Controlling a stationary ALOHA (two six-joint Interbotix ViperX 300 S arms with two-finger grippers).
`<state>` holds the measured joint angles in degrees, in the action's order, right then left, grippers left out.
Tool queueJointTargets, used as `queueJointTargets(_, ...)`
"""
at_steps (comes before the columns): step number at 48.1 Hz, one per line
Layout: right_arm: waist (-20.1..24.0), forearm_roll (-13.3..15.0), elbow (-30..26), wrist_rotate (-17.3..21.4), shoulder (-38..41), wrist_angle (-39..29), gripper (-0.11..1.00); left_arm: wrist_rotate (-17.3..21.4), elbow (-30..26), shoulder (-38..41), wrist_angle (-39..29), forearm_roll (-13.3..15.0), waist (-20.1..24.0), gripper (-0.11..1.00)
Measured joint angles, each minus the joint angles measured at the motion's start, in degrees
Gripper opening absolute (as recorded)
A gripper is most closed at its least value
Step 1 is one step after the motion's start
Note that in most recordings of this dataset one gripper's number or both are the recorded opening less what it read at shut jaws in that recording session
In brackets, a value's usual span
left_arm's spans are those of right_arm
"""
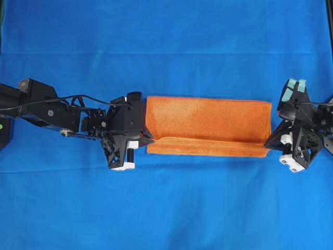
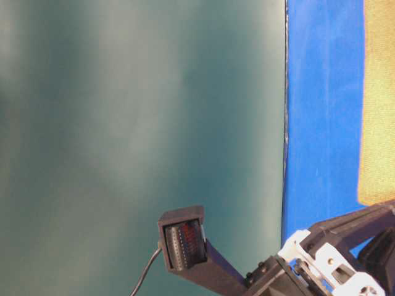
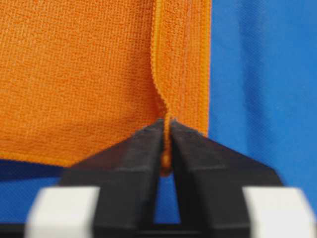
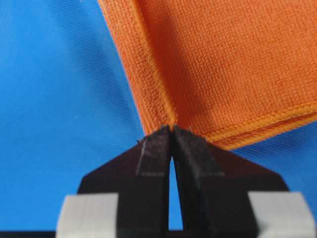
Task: Fold the orange towel.
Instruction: 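Pull both far corners toward the near edge, folding the towel in half, then grasp the folded edge corners with both grippers and lift the strip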
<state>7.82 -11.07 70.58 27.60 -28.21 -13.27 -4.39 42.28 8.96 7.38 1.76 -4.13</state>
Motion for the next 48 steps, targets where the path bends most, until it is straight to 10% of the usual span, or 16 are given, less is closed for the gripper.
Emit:
queueJointTargets(12,0.1,0.4,-0.1,0.4,-0.2,0.0,0.63,0.4,-0.1,-0.1,-0.4,0.0,0.5,0.61)
queueJointTargets(27,-0.4,8.6,-3.2,-0.1,-7.3,-4.2,0.56,2.9,0.0,-8.7,-5.4,0.0,4.3,0.59)
queueJointTargets(48,-13.3,19.2,-3.4,0.1,-8.9,-7.5,0.56,6.2,-2.0,-7.2,-5.5,0.0,8.5,0.59)
